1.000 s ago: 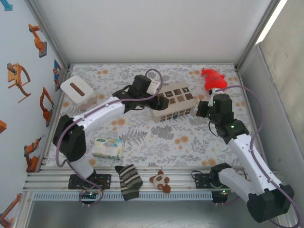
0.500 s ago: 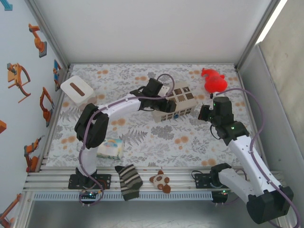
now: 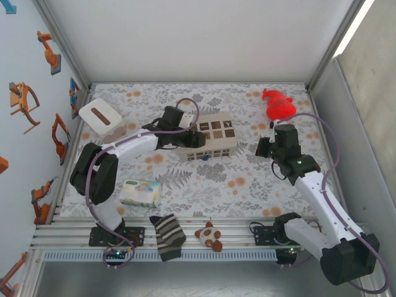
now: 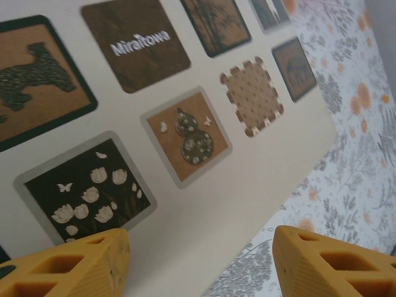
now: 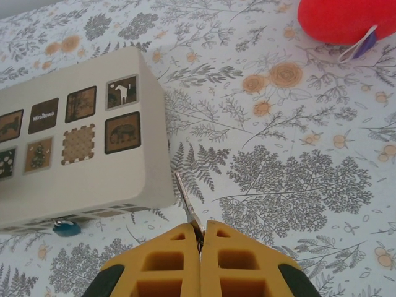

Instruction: Unlock a padlock with a key

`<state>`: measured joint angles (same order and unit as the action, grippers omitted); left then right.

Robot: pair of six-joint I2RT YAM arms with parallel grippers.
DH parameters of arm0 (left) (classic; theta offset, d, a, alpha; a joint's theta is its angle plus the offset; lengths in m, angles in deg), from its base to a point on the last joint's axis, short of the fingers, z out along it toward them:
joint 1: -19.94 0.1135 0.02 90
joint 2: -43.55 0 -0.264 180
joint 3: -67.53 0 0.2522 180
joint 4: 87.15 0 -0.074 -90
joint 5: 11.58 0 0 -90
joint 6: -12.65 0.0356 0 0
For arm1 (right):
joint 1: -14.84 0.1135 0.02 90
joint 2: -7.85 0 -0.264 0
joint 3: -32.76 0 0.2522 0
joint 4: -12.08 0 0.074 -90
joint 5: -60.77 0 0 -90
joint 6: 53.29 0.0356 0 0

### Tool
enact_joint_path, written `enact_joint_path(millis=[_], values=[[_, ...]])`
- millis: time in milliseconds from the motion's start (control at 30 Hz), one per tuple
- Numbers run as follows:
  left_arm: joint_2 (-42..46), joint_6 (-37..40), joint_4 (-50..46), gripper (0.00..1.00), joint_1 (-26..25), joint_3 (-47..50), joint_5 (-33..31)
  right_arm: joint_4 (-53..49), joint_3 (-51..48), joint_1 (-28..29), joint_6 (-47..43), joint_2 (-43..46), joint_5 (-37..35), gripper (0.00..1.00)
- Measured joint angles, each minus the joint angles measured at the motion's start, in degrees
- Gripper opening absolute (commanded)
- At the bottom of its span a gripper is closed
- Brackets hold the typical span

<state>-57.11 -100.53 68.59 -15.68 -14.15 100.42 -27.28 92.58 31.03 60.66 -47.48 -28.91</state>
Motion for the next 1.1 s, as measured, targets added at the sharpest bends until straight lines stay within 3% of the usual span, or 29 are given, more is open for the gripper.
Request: enact_joint_path(millis=[433, 633, 800, 1100], values=[[-2.4, 4.7, -6.5, 0.64, 11.2, -5.2, 0.0, 3.7, -0.2, 0.0, 0.2, -4.5, 8.0, 0.00], [-5.1, 6.4, -9.7, 0.64, 14.0, -10.1, -0.3, 4.9, -0.4, 0.0, 0.6, -6.9, 10.9, 0.00], [-5.1, 7.9, -13.3, 0.65, 12.0, -13.6, -1.7, 5.7, -0.4, 0.0, 0.7, -7.1, 11.0, 0.00], [-7.3, 8.9, -15.6, 0.63, 1.4, -21.6, -3.2, 5.1, -0.4, 0.0, 0.7, -4.9, 9.1, 0.00]])
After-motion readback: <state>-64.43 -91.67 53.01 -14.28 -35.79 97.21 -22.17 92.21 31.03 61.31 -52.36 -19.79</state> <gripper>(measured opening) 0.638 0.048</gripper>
